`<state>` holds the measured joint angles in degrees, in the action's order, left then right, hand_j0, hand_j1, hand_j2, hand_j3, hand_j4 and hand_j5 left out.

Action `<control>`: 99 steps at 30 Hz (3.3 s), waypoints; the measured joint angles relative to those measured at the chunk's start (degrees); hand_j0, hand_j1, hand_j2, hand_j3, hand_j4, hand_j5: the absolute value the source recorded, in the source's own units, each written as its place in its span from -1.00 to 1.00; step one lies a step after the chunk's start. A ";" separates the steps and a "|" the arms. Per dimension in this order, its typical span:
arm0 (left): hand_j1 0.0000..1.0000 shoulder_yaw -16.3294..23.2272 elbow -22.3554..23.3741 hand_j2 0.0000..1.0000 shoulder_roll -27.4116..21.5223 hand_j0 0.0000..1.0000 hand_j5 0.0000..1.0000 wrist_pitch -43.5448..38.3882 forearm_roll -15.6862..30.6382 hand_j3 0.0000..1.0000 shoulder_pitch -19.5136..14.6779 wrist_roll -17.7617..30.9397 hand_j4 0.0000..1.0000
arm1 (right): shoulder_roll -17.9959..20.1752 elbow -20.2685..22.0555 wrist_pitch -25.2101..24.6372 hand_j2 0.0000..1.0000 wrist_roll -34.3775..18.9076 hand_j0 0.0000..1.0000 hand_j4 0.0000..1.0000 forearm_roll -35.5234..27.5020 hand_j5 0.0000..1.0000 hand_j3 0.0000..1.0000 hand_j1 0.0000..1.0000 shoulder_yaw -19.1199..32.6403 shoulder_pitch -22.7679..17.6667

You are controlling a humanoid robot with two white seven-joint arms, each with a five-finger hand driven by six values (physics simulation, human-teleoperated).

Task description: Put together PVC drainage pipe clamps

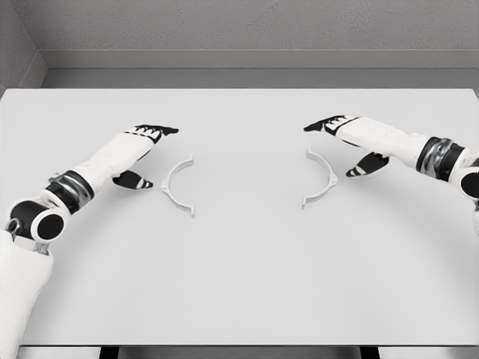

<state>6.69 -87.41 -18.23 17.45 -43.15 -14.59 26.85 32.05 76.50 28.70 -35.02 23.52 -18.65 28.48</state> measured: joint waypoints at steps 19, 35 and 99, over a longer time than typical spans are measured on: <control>1.00 0.35 0.05 1.00 3.07 1.00 1.00 -2.38 -3.26 1.00 0.00 -0.01 1.00 | -2.22 -5.73 -0.09 1.00 0.00 1.00 1.00 1.93 1.00 1.00 1.00 -0.01 0.70; 1.00 1.08 -0.57 1.00 4.61 1.00 1.00 -2.46 -3.33 1.00 0.00 -0.01 1.00 | -4.47 -7.69 -0.09 1.00 0.00 1.00 1.00 3.20 1.00 1.00 1.00 -0.06 0.97; 1.00 2.91 -2.49 1.00 9.30 1.00 1.00 -6.57 -8.09 1.00 -1.76 0.08 1.00 | -8.72 -9.74 -0.45 1.00 0.00 1.00 1.00 6.08 1.00 1.00 1.00 -0.92 4.22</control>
<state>9.60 -89.89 -8.93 10.88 -51.24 -16.35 26.93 23.33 66.76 28.25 -35.02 29.60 -19.57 32.70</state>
